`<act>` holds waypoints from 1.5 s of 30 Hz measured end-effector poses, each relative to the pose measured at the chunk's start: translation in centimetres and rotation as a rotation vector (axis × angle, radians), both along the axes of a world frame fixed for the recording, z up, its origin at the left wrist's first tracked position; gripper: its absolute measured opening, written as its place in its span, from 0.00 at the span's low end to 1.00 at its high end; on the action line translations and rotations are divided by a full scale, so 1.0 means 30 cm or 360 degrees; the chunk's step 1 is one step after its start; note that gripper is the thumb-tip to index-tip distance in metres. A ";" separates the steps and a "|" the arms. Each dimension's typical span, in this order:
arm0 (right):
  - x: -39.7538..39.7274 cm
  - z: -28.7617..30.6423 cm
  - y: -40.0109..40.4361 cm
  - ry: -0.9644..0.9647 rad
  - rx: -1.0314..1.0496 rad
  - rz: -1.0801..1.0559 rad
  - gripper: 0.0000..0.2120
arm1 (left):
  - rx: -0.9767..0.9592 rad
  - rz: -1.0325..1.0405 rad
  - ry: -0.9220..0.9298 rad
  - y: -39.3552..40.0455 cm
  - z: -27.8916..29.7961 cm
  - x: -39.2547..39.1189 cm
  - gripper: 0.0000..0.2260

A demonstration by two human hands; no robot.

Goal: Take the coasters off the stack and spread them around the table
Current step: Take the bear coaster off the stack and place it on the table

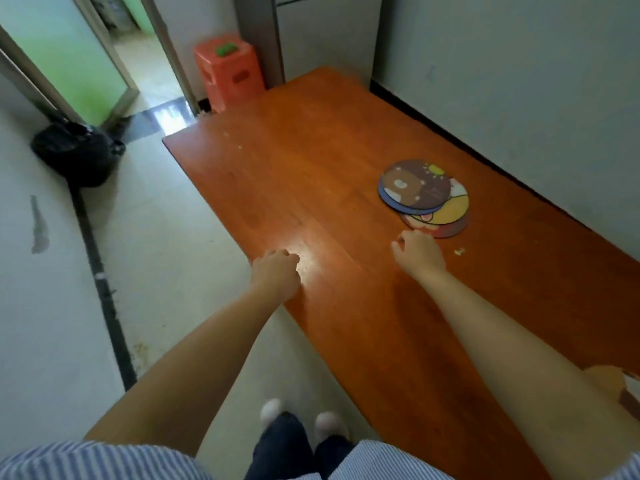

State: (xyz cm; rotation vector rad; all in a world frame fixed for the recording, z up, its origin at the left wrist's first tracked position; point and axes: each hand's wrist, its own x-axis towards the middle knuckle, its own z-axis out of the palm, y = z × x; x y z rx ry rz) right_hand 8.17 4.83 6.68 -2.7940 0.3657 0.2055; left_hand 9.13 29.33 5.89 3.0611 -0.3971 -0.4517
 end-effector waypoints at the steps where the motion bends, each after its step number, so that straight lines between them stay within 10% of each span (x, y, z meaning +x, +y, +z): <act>1: 0.035 -0.004 -0.011 -0.0026 0.0026 -0.0059 0.15 | -0.0021 -0.0037 0.0019 -0.007 -0.013 0.057 0.13; 12: 0.351 -0.108 -0.063 -0.0141 -0.0013 -0.0608 0.18 | -0.0221 -0.0532 0.0091 -0.074 -0.245 0.512 0.19; 27: 0.460 -0.160 -0.133 0.0089 -0.0449 -0.0192 0.13 | -0.0308 -0.0806 0.0008 -0.058 -0.338 0.573 0.24; 33: 0.218 -0.070 -0.043 -0.0434 -0.0411 -0.0194 0.07 | -0.0493 -0.0706 -0.0022 -0.068 -0.294 0.551 0.23; 45: -0.370 -0.148 0.290 -0.0264 -0.0025 -0.0151 0.08 | -0.0850 -0.0047 0.0874 -0.226 -0.187 0.176 0.28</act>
